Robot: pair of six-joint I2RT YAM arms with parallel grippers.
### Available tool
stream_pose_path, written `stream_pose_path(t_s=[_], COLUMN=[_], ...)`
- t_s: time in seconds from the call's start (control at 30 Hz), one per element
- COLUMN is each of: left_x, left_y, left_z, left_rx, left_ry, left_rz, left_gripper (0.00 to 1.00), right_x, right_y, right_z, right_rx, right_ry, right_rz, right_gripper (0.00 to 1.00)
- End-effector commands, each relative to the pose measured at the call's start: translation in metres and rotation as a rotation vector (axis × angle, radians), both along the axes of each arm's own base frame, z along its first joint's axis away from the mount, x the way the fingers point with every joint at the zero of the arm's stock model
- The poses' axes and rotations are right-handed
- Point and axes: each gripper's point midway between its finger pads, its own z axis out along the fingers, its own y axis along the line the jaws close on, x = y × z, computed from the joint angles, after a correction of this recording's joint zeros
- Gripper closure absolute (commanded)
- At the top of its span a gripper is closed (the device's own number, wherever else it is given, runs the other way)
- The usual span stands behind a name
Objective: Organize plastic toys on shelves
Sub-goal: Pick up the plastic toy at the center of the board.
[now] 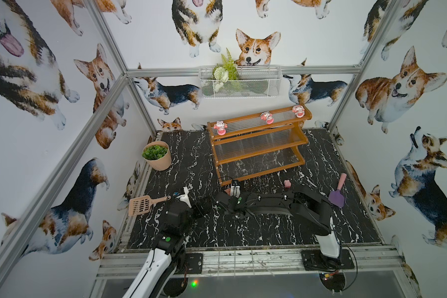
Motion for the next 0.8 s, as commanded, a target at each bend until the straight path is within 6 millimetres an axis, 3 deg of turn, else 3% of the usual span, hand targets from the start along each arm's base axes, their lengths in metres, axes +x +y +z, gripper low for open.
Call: stream_pose_path(t_s=[0.0, 0.2, 0.6, 0.77], left_x=[0.001, 0.001, 0.001, -0.001], left_y=[0.000, 0.000, -0.002, -0.012], left_z=[0.002, 0.001, 0.004, 0.011], left_rx=[0.004, 0.003, -0.002, -0.029], left_ry=[-0.011, -0.012, -0.026, -0.055], left_rz=[-0.003, -0.004, -0.017, -0.071], left_gripper=[0.00, 0.00, 0.00, 0.00], right_x=[0.001, 0.005, 0.003, -0.001], right_y=[0.001, -0.011, -0.028, -0.046], right_z=[-0.002, -0.001, 0.009, 0.023], right_rx=[0.023, -0.006, -0.069, -0.089], right_ry=[0.012, -0.007, -0.054, -0.114], right_rz=[0.015, 0.014, 0.140, 0.222], right_gripper=[0.46, 0.54, 0.84, 0.88])
